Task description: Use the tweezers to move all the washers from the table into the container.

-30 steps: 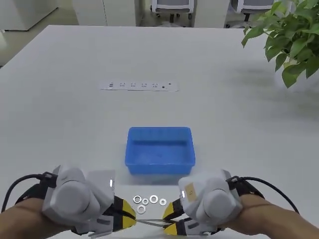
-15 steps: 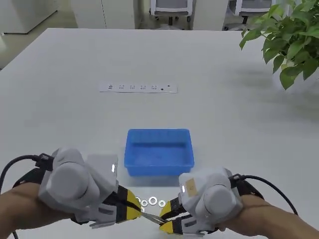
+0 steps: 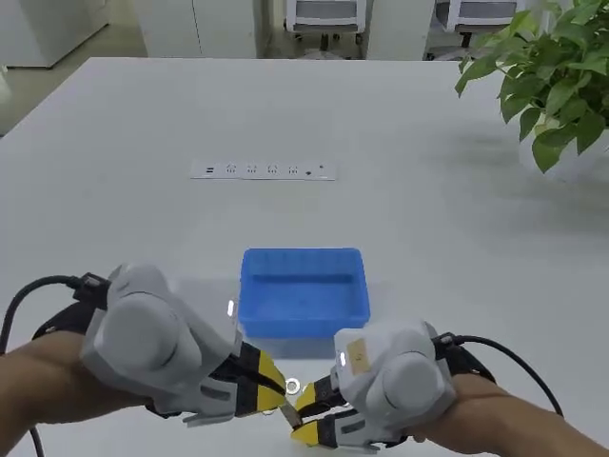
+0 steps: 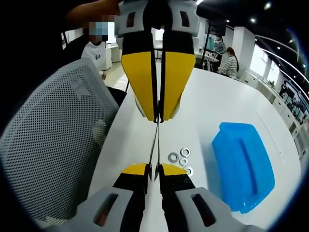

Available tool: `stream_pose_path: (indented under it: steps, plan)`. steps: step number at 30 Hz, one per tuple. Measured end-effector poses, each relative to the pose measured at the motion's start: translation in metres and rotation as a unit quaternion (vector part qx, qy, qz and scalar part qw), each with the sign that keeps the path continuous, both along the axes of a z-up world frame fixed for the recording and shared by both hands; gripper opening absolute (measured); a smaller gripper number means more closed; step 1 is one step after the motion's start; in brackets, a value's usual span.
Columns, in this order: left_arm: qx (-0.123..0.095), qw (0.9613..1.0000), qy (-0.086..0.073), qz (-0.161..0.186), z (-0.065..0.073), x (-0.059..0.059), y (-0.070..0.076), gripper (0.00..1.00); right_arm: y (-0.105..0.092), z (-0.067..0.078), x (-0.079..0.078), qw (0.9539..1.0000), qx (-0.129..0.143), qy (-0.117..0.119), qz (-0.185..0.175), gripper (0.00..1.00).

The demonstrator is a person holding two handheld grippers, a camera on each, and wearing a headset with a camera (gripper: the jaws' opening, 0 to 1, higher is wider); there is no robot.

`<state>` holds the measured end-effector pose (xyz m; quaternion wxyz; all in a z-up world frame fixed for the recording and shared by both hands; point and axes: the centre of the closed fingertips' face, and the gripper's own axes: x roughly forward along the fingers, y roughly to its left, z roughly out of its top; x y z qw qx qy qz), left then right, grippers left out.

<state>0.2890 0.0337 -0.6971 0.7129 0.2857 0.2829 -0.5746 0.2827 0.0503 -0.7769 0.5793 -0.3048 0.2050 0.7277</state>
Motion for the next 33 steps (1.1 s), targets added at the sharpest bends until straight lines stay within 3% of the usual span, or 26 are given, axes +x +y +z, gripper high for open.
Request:
stream_pose_path:
  steps: [14, 18, 33]
  plan:
    - [-0.018, 0.9996, -0.002, -0.022, -0.003, -0.002, -0.017, 0.06, -0.003, -0.002, -0.003, 1.0, 0.002, -0.003, 0.0, 0.11]
    - [0.0, 0.9995, 0.0, -0.031, -0.012, -0.004, -0.015, 0.06, -0.002, -0.002, -0.003, 1.0, 0.003, -0.003, 0.0, 0.11]
    - [0.003, 0.9995, 0.003, -0.031, -0.012, -0.005, -0.012, 0.06, -0.003, 0.003, -0.003, 1.0, 0.009, -0.003, -0.003, 0.13]
